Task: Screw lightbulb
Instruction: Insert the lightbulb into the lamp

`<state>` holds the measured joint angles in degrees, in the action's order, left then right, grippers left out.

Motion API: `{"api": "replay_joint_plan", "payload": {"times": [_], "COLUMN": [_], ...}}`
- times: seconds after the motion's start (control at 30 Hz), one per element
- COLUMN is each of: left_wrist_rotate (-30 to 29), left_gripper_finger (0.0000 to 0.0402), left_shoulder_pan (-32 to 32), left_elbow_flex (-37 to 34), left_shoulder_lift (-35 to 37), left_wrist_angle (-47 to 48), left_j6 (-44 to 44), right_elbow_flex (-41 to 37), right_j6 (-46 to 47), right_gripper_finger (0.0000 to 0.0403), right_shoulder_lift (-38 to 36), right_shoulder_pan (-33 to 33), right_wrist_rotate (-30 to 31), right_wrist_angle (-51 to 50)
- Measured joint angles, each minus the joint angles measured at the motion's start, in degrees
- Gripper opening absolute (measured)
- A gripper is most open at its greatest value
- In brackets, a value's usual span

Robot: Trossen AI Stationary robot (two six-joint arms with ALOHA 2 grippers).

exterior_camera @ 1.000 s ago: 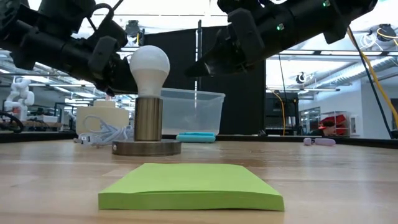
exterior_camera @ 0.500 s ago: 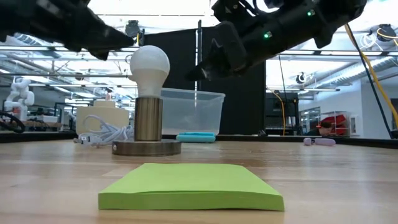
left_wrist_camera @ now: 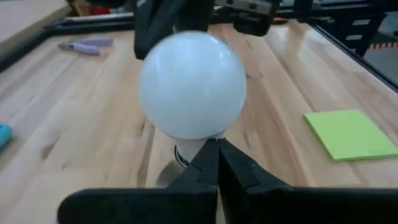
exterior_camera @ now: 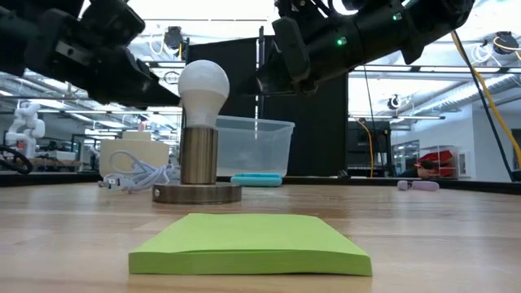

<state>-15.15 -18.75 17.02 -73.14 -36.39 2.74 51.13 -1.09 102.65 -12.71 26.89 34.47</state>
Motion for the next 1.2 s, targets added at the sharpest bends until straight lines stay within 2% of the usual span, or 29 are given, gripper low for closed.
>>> {"api": "replay_joint_plan", "payload": {"times": [0.27, 0.4, 0.5, 0.77, 0.9, 1.03, 1.2], "left_wrist_rotate": [0.75, 1.17, 1.81, 9.02, 9.04, 8.49, 6.55], "left_gripper_finger": [0.0, 0.0, 0.0, 0.0, 0.0, 0.0, 0.0], "left_shoulder_pan": [4.13, 6.03, 6.8, 6.58, 5.81, 4.74, 4.92], "left_elbow_flex": [0.0, 0.0, 0.0, -0.01, -0.02, -0.04, 0.0], "left_shoulder_lift": [-10.56, -15.88, -17.74, -15.36, -11.16, -7.16, -7.26], "left_wrist_angle": [-13.7, -21.42, -22.94, -20.16, -14.76, -14.6, -14.74], "left_j6": [0.37, 0.91, 1.25, 0.98, 0.32, -1.75, -2.02], "right_elbow_flex": [0.02, 0.02, 0.02, 0.02, 0.02, 0.02, 0.02], "right_j6": [0.0, 0.16, 0.41, 0.38, 0.2, -0.01, -0.93], "right_gripper_finger": [0.0, 0.0, 0.0, 0.0, 0.0, 0.0, 0.0], "right_shoulder_lift": [0.0, 0.0, 0.0, 0.0, 0.0, 0.0, 0.0], "right_shoulder_pan": [-0.02, -0.02, -0.01, -0.04, -0.04, -0.04, -0.04], "right_wrist_rotate": [0.5, 3.48, 3.29, 3.23, 3.23, 3.23, 3.38], "right_wrist_angle": [-2.88, -5.09, -5.17, -5.22, -5.31, -5.41, -4.21]}}
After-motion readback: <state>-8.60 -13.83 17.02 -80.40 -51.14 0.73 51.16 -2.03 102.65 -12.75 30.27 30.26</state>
